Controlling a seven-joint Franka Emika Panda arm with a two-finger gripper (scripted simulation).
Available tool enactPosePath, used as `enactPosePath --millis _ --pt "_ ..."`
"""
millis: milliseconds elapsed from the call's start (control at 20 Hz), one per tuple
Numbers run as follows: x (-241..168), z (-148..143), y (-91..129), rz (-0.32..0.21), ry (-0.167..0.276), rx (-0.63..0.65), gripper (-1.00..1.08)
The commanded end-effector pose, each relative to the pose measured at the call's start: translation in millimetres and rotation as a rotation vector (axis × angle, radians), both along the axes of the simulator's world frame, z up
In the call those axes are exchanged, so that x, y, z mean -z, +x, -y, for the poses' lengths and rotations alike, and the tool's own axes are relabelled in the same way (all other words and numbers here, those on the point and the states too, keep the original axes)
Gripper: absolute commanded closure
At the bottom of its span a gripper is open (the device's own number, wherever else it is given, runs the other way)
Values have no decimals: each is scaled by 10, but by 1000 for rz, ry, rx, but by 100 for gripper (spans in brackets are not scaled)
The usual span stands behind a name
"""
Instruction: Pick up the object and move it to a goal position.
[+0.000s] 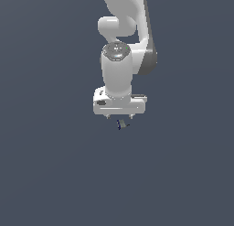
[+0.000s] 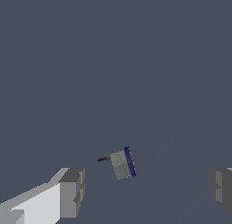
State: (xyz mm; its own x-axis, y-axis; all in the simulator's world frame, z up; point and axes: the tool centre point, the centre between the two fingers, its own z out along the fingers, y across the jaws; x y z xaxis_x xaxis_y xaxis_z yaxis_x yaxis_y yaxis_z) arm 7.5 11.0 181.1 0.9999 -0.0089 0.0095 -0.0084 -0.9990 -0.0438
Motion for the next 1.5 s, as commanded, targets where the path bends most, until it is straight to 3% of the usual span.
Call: enactPosePath --millis 0,600,1450 --pt "3 -8 -1 0 0 4 -92" --pt "154 -61 -60 -9 2 145 -92" --pt "578 -190 -261 -32 -2 570 -92"
